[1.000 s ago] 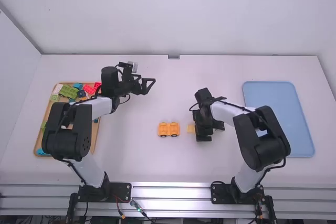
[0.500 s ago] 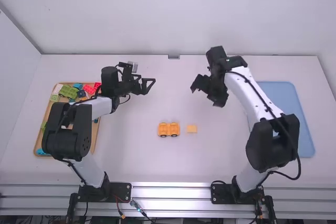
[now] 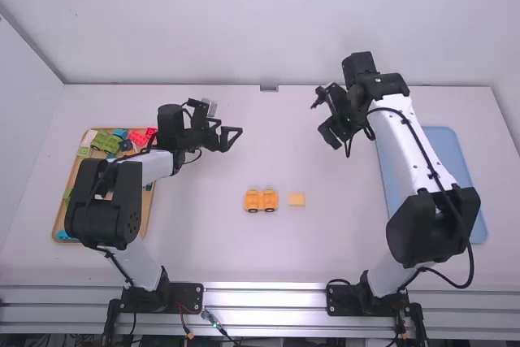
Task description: Assemble lego blocks to make yellow taxi
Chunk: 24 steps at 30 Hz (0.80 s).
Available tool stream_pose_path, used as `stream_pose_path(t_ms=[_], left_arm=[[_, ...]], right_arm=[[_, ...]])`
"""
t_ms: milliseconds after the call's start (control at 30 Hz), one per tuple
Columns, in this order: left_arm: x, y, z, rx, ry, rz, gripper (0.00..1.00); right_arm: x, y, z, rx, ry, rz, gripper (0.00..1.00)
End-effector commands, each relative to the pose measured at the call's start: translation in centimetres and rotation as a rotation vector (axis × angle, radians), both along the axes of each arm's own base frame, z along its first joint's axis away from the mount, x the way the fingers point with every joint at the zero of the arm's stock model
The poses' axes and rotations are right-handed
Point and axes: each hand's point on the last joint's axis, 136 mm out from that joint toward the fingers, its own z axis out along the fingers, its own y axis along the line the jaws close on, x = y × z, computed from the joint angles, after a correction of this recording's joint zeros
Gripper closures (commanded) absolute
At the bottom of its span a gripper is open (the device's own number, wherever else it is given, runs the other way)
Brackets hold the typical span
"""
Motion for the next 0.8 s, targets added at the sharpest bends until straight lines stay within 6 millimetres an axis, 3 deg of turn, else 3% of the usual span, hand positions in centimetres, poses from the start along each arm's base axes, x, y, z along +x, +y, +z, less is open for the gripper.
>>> stream_pose_path(t_ms=[0,167,267,367,567,767], left_arm=[[-1.9,-2.2,1.5,0.021,-0.152,-0.224,0.01],[-5.2,-3.8,2.1,0.007,-0.298,-0.468,0.01],[-6.5,-4.4,1.8,0.011,-0.33,-0.539,0.01],[-7.8,-4.9,1.0,0.044,-0.376,-0.605,0.01],[-10.1,-6.5,-0.5,0.081,-0.385,-0.7,0.01],[-12.2,-7.4,-1.6,0.102,-0.401,-0.784,0.01]], right_arm=[[-2.0,4.4,1.1,0.134,-0.033,0.486,0.01],[-6.3,7.7,2.4,0.41,-0.053,0.855,0.01],[-7.7,8.1,2.4,0.523,-0.092,0.969,0.01],[-7.8,8.1,0.9,0.621,-0.175,1.01,0.01],[-8.1,7.8,-3.6,0.739,-0.227,0.929,0.01],[-8.7,8.2,-6.6,0.749,-0.231,0.898,0.01]])
